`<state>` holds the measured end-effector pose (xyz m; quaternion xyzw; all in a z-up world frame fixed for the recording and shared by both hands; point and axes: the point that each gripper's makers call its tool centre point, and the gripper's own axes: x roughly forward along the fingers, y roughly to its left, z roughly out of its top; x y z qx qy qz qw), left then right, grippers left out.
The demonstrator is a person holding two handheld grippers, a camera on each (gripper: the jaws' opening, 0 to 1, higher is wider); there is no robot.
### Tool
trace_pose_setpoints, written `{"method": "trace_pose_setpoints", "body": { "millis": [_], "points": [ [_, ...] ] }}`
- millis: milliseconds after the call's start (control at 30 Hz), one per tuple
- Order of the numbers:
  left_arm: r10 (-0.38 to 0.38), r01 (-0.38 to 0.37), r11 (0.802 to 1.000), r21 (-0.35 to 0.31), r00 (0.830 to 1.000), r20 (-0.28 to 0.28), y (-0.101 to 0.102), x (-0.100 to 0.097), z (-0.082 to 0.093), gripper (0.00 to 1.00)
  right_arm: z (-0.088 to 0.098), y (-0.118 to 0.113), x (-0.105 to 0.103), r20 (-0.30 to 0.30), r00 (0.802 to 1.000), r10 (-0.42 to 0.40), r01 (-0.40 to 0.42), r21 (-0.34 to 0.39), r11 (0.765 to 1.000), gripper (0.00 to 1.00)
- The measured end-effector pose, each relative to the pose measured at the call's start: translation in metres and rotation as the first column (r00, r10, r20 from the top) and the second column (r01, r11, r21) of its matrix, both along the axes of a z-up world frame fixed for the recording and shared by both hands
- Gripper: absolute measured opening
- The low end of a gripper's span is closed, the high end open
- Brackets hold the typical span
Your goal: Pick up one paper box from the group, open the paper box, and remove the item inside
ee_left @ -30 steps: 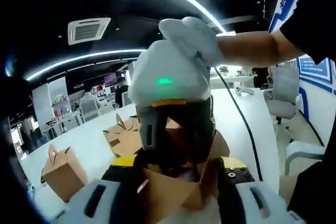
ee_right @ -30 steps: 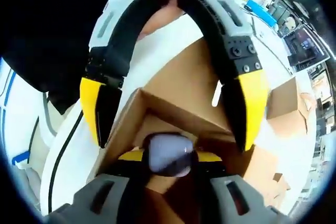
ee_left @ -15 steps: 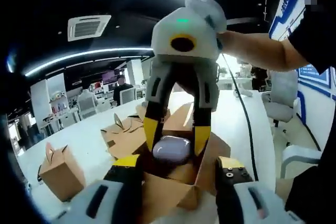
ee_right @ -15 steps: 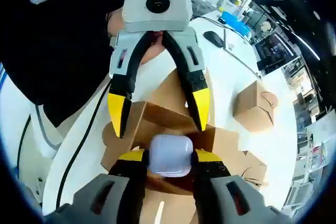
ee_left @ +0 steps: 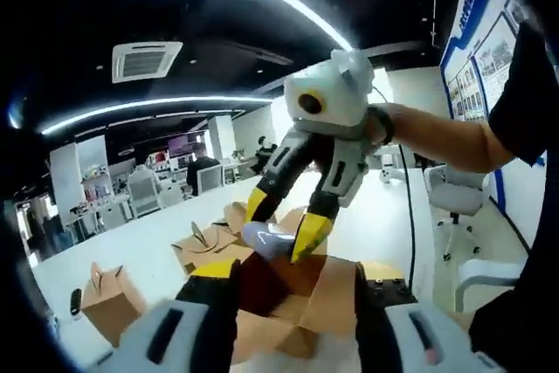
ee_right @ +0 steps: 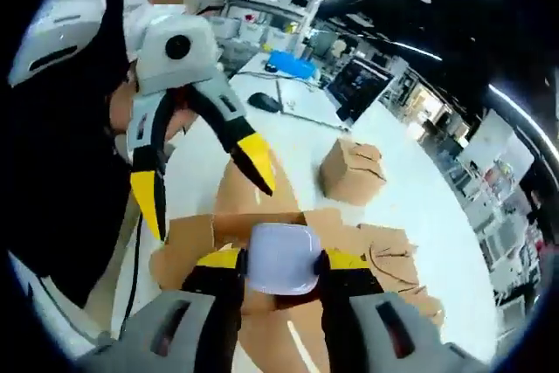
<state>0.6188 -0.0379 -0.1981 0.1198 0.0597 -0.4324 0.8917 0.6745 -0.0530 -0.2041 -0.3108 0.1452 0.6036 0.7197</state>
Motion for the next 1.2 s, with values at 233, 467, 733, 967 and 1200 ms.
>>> {"method": "trace_pose_setpoints", "body": {
  "millis": [233,467,733,967,1200],
  "points": [
    [0.033,-0.033,0.999,-0.007,0.999,-0.028,0.004,0.004,-0.009,0.52,-0.012,-0.002,0.002,-0.11,0.98,-0.167,0.18,0.129,0.975,0.34],
    [0.044,-0.044,0.999,-0.002,0.999,-0.029,0.006,0.002,-0.012,0.52,0.011,-0.009,0.002,-0.175,0.957,-0.231,0.275,0.293,0.916,0.34],
    [0.051,-0.051,0.999,0.003,0.997,-0.055,0.007,0.0,-0.017,0.5,0.045,-0.054,-0.03,-0.133,0.952,-0.277,0.307,0.364,0.879,0.34],
    [0.066,-0.063,0.997,0.038,0.996,-0.068,0.014,0.006,-0.025,0.5,0.026,-0.094,-0.054,-0.168,0.926,-0.338,0.376,0.357,0.855,0.34],
    [0.123,-0.12,0.99,0.069,0.991,-0.056,0.033,0.022,-0.029,0.49,-0.021,-0.099,-0.074,-0.321,0.905,-0.279,0.384,0.336,0.86,0.35]
  ]
}}
